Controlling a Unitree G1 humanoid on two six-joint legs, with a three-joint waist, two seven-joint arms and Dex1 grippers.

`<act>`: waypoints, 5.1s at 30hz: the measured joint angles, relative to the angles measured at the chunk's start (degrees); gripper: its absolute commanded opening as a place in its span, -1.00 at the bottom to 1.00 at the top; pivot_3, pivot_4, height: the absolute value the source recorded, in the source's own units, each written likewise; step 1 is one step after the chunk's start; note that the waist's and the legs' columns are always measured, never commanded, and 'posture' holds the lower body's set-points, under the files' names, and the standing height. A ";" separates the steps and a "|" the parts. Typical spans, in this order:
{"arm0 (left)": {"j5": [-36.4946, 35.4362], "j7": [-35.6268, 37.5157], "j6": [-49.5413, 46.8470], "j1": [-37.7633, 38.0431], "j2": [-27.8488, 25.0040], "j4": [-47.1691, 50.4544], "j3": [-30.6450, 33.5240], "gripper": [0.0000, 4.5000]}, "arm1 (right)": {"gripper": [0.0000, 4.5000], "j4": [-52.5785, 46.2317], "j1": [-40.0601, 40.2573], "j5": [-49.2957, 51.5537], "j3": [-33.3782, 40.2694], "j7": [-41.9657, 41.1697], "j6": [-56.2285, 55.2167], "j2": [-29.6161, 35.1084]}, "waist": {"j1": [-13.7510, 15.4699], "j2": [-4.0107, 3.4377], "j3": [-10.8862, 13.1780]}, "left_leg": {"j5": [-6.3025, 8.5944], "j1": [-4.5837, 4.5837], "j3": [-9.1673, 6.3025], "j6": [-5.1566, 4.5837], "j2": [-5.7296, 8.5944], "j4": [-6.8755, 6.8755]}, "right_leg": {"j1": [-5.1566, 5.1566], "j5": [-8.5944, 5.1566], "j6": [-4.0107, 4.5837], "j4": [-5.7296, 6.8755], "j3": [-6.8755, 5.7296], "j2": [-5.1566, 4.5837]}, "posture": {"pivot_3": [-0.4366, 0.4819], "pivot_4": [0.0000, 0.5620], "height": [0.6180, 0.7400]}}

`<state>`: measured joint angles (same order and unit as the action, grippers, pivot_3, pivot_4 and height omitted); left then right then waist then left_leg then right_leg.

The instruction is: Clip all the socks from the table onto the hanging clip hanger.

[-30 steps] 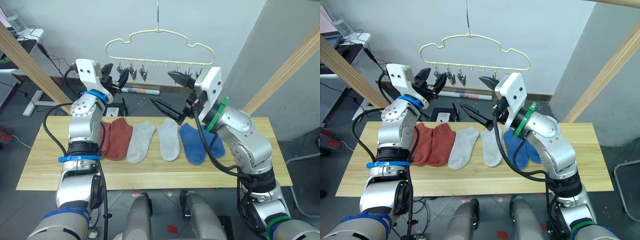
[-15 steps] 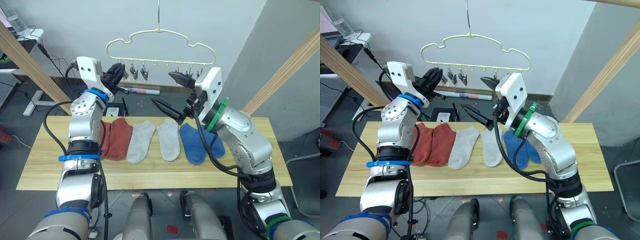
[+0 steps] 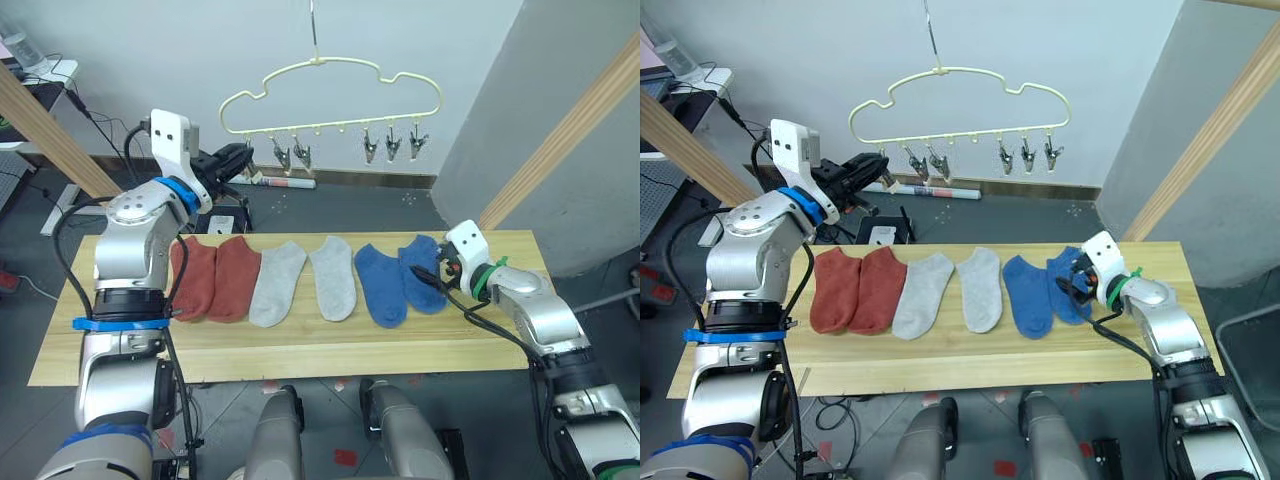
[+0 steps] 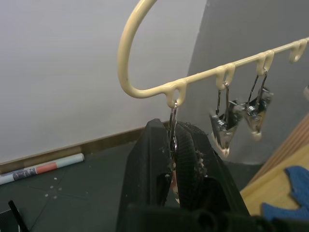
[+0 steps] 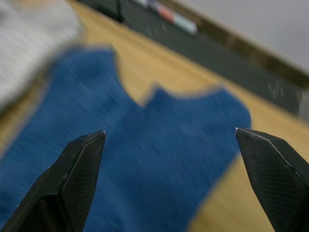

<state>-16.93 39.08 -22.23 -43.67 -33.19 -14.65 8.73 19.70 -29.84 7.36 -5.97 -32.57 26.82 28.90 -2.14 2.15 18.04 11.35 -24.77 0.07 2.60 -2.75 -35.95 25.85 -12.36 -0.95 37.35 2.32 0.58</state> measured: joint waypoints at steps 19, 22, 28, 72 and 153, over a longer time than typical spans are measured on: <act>-1.51 -1.07 -3.62 2.50 0.02 5.33 0.63 -0.95 | 0.83 39.00 -17.24 -9.19 -0.58 1.22 -22.19 -4.87 | 0.31 0.06 0.23 | 0.02 -0.01 0.08 -0.02 0.06 -0.03 | -0.06 0.14 -0.21 -0.12 0.09 -0.08 | 0.02 0.23 1.00; -1.95 -1.09 -3.83 3.00 -0.05 5.98 0.64 -0.95 | 0.43 38.90 -17.02 -9.60 -0.78 -0.24 -22.65 -5.06 | 0.32 0.06 0.23 | 0.02 -0.01 0.08 -0.02 0.06 -0.03 | -0.07 0.15 -0.22 -0.12 0.09 -0.08 | 0.02 0.23 1.00; -2.13 -1.15 -4.03 3.02 -0.23 6.17 0.64 -0.95 | -0.53 37.88 -16.11 -9.64 -0.86 -2.39 -22.72 -5.16 | 0.45 0.06 0.23 | 0.01 -0.01 0.05 -0.02 0.07 -0.08 | -0.11 0.15 -0.23 -0.12 0.08 -0.09 | 0.02 0.23 1.00; -34.51 -16.19 -60.15 -8.11 6.80 4.01 21.98 -0.95 | -0.99 -32.61 2.71 -12.88 -14.99 -0.70 -12.53 -17.69 | 0.56 -0.03 0.49 | -0.23 -0.07 -0.13 0.38 0.07 -0.16 | 0.27 0.14 -0.25 0.60 -0.02 -0.10 | -0.01 0.12 1.00; 3.26 -18.06 12.94 12.05 15.67 9.81 -3.76 0.33 | 1.00 -51.24 2.88 16.30 1.07 2.50 13.98 -14.30 | 0.27 0.12 0.40 | -0.27 -0.11 -0.09 0.42 0.08 -0.20 | 0.26 0.17 -0.24 0.59 0.02 -0.07 | -0.18 0.03 1.00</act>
<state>-13.68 21.02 -9.29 -31.62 -17.52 -4.84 4.97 -31.54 -26.96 23.65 -4.90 -30.07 40.80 14.60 -1.87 2.27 18.45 11.09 -24.88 -0.03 3.03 -2.66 -36.15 26.11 -12.19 -1.19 37.94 2.34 0.50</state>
